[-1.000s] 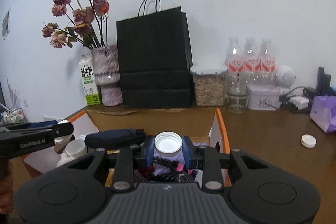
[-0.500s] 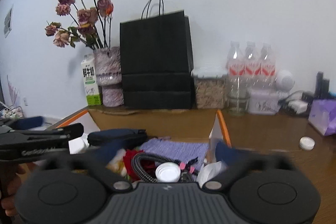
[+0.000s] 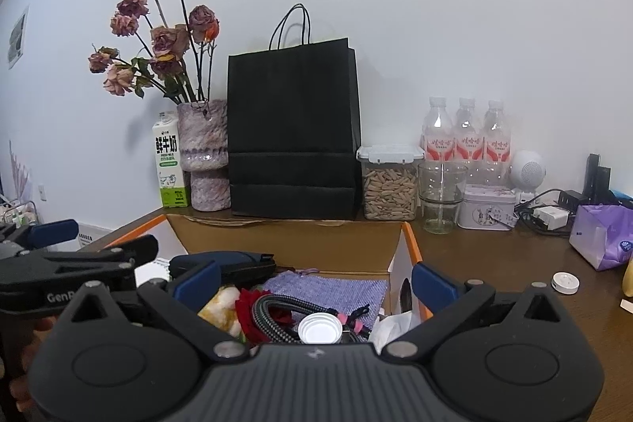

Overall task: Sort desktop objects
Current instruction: 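Carry both white caps into the cardboard box and open both tools, then withdraw both tools from the box toward the remaining white caps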

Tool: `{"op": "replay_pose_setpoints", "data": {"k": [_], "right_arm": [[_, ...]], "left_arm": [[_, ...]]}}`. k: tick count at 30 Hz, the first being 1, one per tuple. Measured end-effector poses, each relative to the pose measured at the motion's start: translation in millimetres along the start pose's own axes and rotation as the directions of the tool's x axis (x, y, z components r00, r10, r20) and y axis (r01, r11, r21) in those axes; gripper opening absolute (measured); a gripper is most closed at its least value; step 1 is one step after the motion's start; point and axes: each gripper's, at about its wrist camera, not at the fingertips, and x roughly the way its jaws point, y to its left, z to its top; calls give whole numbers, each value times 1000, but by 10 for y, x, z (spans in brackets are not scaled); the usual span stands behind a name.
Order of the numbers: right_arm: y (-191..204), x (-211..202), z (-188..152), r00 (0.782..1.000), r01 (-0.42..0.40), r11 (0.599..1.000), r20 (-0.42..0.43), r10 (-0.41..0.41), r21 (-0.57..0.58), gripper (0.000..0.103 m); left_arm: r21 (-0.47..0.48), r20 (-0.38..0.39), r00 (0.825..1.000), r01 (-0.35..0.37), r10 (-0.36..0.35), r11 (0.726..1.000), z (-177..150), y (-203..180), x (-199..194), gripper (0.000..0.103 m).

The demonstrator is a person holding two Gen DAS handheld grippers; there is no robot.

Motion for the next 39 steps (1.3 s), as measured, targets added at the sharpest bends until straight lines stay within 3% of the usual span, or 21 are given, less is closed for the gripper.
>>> {"op": "replay_pose_setpoints", "data": {"k": [19,31,39], "right_arm": [[102,-171,-26,999,-1,997,37,4,-75,103],[93,-351,-259,999,26,991,45,-21,-129,103],[52,-568,-397,997,58,989,51,-52,-133,103]], "left_arm": [[-18,42,999,-2,2,1000,-69,16,-131,103],[-27,61,998,-30,31,999,-191,99,-422,103],[-32,31,999,-40,41,999,-273,134,-580,103]]}}
